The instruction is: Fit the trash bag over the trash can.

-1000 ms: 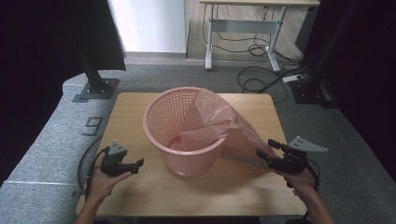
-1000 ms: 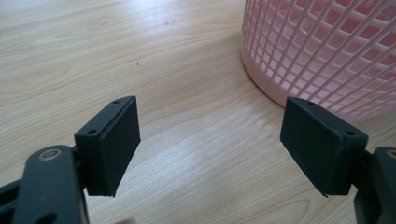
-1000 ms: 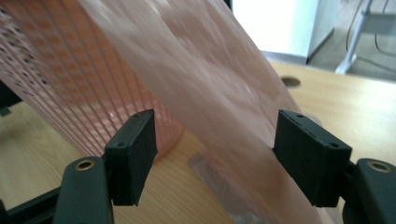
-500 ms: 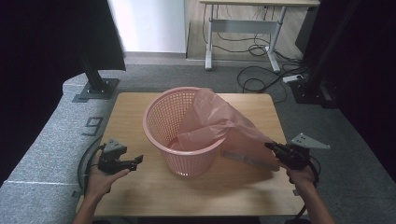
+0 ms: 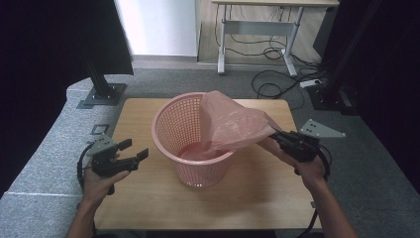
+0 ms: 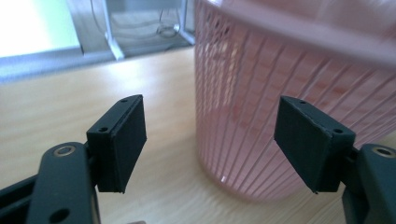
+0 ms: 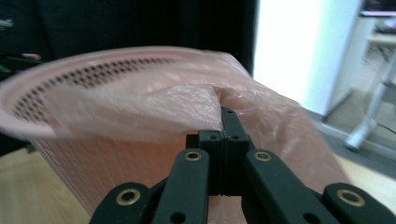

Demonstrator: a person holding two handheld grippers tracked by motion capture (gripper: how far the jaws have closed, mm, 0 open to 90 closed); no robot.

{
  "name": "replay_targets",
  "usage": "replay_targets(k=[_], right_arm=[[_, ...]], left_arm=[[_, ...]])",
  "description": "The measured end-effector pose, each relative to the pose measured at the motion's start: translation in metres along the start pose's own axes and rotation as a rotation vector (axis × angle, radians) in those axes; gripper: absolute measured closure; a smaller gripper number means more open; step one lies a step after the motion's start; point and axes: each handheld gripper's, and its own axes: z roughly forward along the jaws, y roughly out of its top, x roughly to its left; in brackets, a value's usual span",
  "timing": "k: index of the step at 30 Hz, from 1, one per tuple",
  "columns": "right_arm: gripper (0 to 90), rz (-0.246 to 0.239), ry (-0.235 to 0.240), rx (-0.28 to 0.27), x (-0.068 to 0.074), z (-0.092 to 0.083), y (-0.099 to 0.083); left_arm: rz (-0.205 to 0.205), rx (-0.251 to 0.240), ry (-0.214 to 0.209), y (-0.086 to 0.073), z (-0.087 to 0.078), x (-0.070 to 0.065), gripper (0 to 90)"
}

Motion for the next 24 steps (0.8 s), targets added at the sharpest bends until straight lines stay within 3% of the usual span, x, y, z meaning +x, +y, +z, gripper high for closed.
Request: replay_targets(k=[3,8,10,11,12,14,15,17,18,19,24], right_arm=[[89.1,-0.022,0.071,0.007,0.021,0.026,0.016],[88.6,-0.057,0.112,0.046,0.039,0.050,0.018],[84.6,-0.050,0.125,0.059,0.043,0.056,0.015],[78.1,-0.041,0.143,0.062,0.043,0.057,0.013],[68.5,-0.033,0.164,0.068,0.043,0.057,0.011],[50.6,-0.028,0.142,0.045,0.044,0.049,0.007],[39.0,-0.009,0.127,0.030,0.044,0.037,0.004],[35.6,-0.006,0.112,0.022,0.043,0.030,0.001],[32.4,-0.001,0.105,0.015,0.041,0.015,-0.005],[32.4,-0.001,0.105,0.015,0.041,0.015,-0.005],[27.8,0.027,0.039,0.037,0.030,-0.012,-0.025]], left_arm=[[0.006,-0.029,-0.010,0.012,-0.005,-0.004,24.8],[0.010,-0.042,-0.032,0.023,-0.004,-0.009,24.7],[0.015,-0.036,-0.043,0.025,-0.001,-0.010,24.6],[0.017,-0.034,-0.045,0.025,0.000,-0.011,24.6],[0.017,-0.032,-0.050,0.026,0.001,-0.011,24.6],[0.018,-0.028,-0.058,0.028,0.004,-0.012,24.5],[0.019,-0.026,-0.060,0.028,0.005,-0.012,24.5],[0.022,-0.023,-0.061,0.030,0.006,-0.013,24.6],[0.022,-0.021,-0.062,0.030,0.007,-0.013,24.3],[0.020,-0.021,-0.064,0.030,0.008,-0.012,24.3],[0.000,-0.029,-0.078,0.032,0.008,-0.013,24.5]])
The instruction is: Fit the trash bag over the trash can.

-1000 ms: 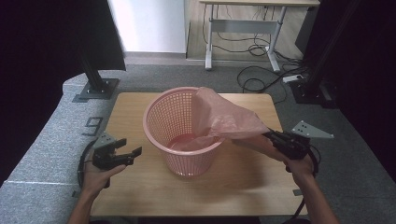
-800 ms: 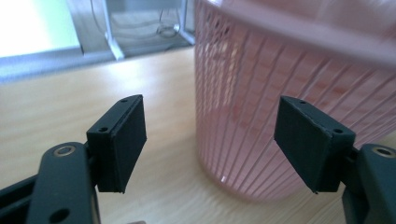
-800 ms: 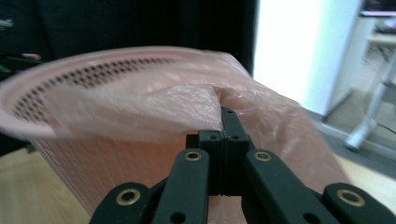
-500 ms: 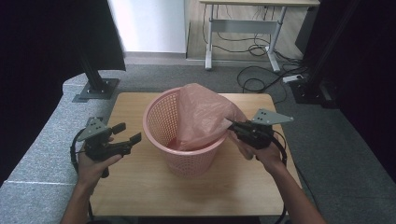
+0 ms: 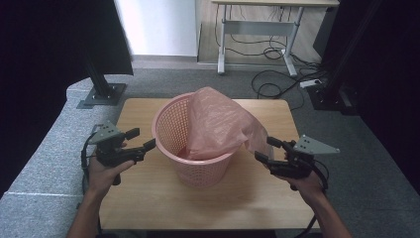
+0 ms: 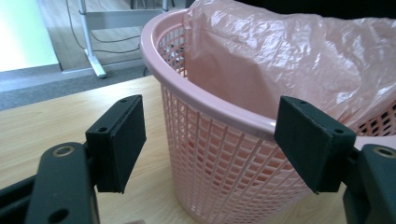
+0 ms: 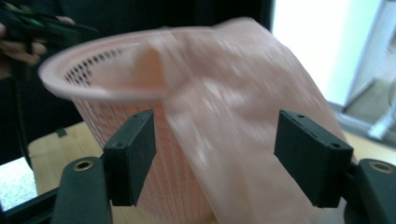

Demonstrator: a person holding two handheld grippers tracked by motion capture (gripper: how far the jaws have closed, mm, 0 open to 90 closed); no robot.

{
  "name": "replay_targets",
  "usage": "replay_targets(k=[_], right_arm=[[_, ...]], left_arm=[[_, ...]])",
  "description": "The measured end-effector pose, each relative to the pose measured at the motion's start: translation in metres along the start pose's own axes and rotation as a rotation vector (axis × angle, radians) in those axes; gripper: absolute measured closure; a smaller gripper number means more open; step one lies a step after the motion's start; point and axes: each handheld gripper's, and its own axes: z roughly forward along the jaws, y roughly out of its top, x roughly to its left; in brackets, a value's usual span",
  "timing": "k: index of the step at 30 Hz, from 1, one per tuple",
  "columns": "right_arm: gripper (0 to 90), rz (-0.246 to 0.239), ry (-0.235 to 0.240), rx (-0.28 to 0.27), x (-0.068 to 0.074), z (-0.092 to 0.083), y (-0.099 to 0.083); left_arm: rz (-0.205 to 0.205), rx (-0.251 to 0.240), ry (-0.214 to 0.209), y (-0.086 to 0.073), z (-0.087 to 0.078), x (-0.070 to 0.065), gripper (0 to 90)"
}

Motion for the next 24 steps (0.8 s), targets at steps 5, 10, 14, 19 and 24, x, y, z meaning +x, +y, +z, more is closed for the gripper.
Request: replay_targets(k=[5,10,14,19,24], right_arm=[[22.5,0.059,-0.041,0.047,-0.010,-0.002,-0.032],[17.8,0.090,-0.068,0.089,-0.012,0.011,-0.050],[29.9,0.095,-0.100,0.139,-0.015,0.024,-0.060],[73.3,0.089,-0.136,0.148,-0.020,0.027,-0.060],[86.0,0.072,-0.092,0.067,-0.021,0.015,-0.041]], left_arm=[[0.011,-0.002,-0.006,0.005,-0.001,-0.004,24.5],[0.017,0.009,-0.010,0.010,0.001,-0.005,24.7],[0.013,0.003,-0.013,0.012,0.001,-0.005,24.7],[0.016,0.006,-0.014,0.012,0.000,-0.006,24.7],[0.015,0.004,-0.024,0.013,0.000,-0.005,24.7]])
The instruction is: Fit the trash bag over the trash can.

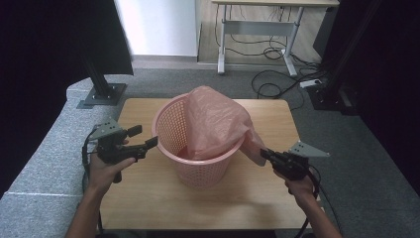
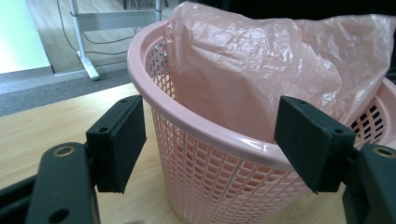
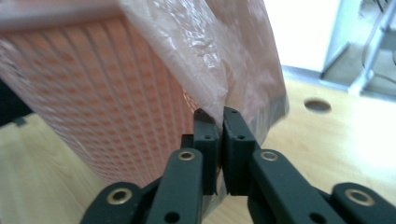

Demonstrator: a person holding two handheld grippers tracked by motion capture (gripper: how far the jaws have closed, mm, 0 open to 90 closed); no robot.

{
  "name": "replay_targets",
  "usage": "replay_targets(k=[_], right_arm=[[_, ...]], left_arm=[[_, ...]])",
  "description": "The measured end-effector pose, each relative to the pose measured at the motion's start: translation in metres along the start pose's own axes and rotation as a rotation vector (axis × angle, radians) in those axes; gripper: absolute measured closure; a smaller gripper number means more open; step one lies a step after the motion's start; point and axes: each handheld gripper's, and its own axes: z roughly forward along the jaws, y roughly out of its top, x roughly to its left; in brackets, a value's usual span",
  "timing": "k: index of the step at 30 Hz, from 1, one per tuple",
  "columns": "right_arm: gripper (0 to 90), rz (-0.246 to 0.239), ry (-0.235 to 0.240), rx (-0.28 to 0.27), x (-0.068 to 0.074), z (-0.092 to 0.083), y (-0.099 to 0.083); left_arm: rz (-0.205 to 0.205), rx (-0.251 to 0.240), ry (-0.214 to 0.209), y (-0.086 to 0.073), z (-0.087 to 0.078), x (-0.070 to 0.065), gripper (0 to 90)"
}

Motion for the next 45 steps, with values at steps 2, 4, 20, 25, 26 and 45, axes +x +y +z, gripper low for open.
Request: replay_targets(k=[2,4,20,25,26,45], right_arm=[[87.5,-0.022,0.017,-0.015,0.002,-0.006,0.010],[87.8,-0.057,0.033,-0.041,0.007,-0.015,0.026],[88.3,-0.130,0.033,-0.067,0.033,-0.007,0.082],[88.4,-0.133,0.036,-0.049,0.040,0.003,0.088],[88.4,-0.134,0.039,-0.047,0.041,0.004,0.089],[88.2,-0.177,0.082,-0.027,0.063,0.025,0.111]], left_arm=[[0.000,-0.003,-0.007,0.001,0.000,-0.001,24.7],[0.005,-0.009,-0.014,0.003,0.000,-0.003,24.7],[0.047,-0.058,-0.126,0.021,0.009,-0.030,24.5],[0.064,-0.052,-0.152,0.025,0.016,-0.040,24.2],[0.066,-0.050,-0.157,0.026,0.017,-0.042,24.1],[0.080,-0.029,-0.182,0.041,0.047,-0.067,26.7]])
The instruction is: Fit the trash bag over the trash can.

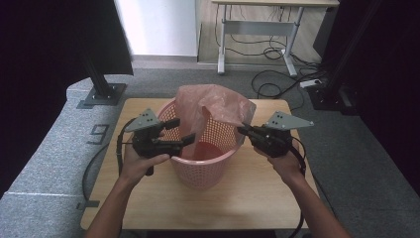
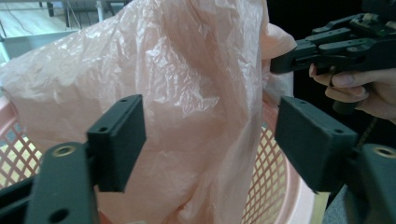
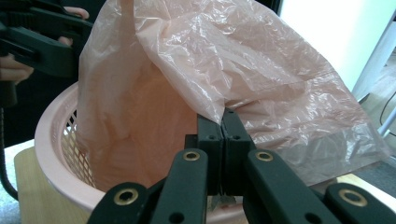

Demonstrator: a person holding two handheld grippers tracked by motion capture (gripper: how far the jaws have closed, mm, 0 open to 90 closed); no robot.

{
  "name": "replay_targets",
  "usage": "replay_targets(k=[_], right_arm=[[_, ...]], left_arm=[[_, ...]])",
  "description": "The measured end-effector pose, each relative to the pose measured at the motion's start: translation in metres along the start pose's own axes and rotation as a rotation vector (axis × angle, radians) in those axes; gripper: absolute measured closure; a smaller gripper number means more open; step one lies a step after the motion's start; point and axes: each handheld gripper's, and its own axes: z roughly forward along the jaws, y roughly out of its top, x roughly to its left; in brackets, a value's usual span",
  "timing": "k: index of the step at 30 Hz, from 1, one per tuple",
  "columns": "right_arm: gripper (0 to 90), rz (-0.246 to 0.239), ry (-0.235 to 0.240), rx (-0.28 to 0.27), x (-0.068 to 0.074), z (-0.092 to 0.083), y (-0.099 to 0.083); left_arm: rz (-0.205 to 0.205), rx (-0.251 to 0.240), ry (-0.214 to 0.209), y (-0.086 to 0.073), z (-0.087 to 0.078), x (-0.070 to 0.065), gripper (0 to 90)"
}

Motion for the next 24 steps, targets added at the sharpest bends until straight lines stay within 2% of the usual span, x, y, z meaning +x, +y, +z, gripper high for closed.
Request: replay_targets(k=[1,2,5,9,10,11,13,14,15,17,21,24], right_arm=[[88.1,0.002,0.006,-0.001,0.000,0.002,0.000],[88.1,0.002,0.006,-0.001,0.000,0.002,0.000],[87.8,0.005,0.010,-0.003,0.000,0.002,0.000],[87.6,0.013,0.021,-0.009,-0.002,0.002,-0.001],[87.3,0.015,0.026,-0.011,-0.002,0.002,-0.001],[87.3,0.015,0.026,-0.011,-0.002,0.002,-0.001],[85.5,0.014,0.037,-0.013,-0.003,0.001,-0.001],[85.5,0.014,0.037,-0.013,-0.003,0.001,-0.001],[84.2,0.012,0.044,-0.013,-0.003,0.000,-0.002],[82.9,0.015,0.053,-0.013,-0.003,-0.001,-0.003],[68.3,0.013,0.092,-0.026,-0.003,-0.007,-0.009],[55.7,0.025,0.081,-0.054,-0.003,-0.015,-0.015]], left_arm=[[-0.003,0.003,0.008,0.000,0.002,0.000,34.2],[-0.005,0.003,0.012,-0.001,0.003,0.000,34.2],[-0.022,0.003,0.005,-0.003,0.005,0.003,47.2],[-0.048,-0.003,-0.035,-0.004,0.005,0.008,67.0],[-0.050,-0.001,-0.047,-0.004,0.005,0.009,74.6],[-0.052,0.002,-0.056,-0.004,0.005,0.009,74.6],[-0.067,0.016,-0.074,-0.003,0.005,0.011,85.0],[-0.079,0.021,-0.082,-0.003,0.004,0.012,85.0],[-0.089,0.023,-0.084,-0.003,0.003,0.014,89.8],[-0.086,0.021,-0.077,-0.004,0.000,0.016,89.9],[-0.082,0.011,-0.055,-0.007,-0.008,0.021,89.9],[-0.103,0.004,-0.047,-0.011,-0.015,0.027,89.9]])
